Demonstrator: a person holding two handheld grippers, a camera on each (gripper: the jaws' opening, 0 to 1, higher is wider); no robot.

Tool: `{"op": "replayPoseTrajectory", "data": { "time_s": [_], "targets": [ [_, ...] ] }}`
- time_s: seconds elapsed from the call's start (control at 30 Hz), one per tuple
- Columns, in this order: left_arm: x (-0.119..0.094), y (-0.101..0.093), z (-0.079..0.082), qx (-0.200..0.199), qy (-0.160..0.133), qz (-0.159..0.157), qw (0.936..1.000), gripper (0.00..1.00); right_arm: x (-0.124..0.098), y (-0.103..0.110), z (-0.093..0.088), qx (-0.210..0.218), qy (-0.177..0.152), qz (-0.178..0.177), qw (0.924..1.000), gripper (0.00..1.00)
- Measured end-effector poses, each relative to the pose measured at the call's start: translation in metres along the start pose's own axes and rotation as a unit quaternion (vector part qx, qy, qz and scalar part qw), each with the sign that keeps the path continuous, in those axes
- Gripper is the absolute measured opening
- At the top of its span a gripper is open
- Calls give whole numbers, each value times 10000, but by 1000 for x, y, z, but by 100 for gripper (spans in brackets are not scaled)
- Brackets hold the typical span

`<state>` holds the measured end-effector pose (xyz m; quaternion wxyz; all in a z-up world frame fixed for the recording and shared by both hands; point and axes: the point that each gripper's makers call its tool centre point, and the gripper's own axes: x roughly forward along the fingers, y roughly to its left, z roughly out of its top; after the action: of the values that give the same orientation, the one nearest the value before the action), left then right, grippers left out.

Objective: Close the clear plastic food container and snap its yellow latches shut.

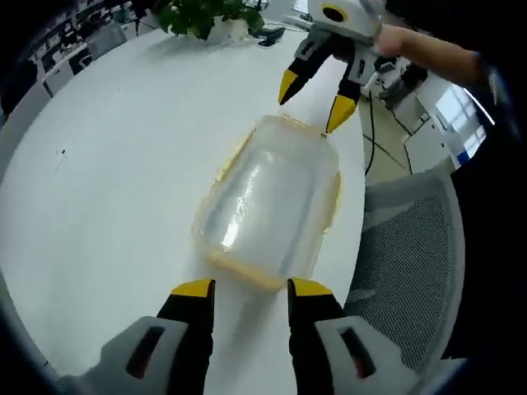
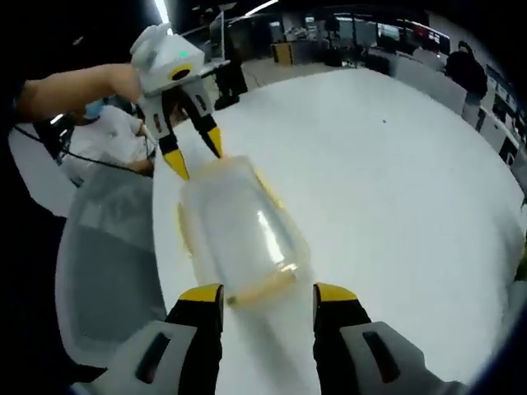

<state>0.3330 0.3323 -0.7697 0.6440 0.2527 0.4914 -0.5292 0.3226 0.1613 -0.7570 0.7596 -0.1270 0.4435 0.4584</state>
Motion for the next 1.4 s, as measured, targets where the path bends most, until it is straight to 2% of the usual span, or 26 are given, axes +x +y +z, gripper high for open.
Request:
{"op": "replayPoseTrajectory", "data": {
  "time_s": [0.1,0.2,0.33,0.53,0.63,0.8,0.87,1.13,1.27,1.4],
  "targets": [
    [-3,0,8,-585,-336,-157,9976,34,1,-1,2,148,-33,-87,9998,42],
    [-5,1,12,-913,-524,-263,9941,35,3,3,3,317,-64,-78,9994,42],
    [-7,3,11,-1010,-539,-243,9931,35,8,3,-4,564,38,-176,9982,39],
    [-3,7,3,-1536,-608,-187,9861,33,6,3,-4,1189,-223,-154,9925,39],
    [-1,9,1,-1719,-679,-145,9827,32,4,1,-5,1278,-264,-212,9912,39],
    [1,10,2,-2297,-870,-221,9691,33,4,-2,-6,1510,-293,-250,9878,39],
    [1,11,2,-2396,-870,-201,9668,33,4,-1,-6,1585,-288,-258,9866,39],
    [0,10,4,-3093,-1030,-300,9449,34,1,-1,-10,2108,-376,-361,9761,36],
    [5,7,2,-3008,-983,-247,9483,33,2,3,-10,2165,-460,-311,9747,33],
    [7,6,3,-3050,-1002,-265,9467,33,5,5,-13,2302,-472,-284,9716,33]
  ]
}}
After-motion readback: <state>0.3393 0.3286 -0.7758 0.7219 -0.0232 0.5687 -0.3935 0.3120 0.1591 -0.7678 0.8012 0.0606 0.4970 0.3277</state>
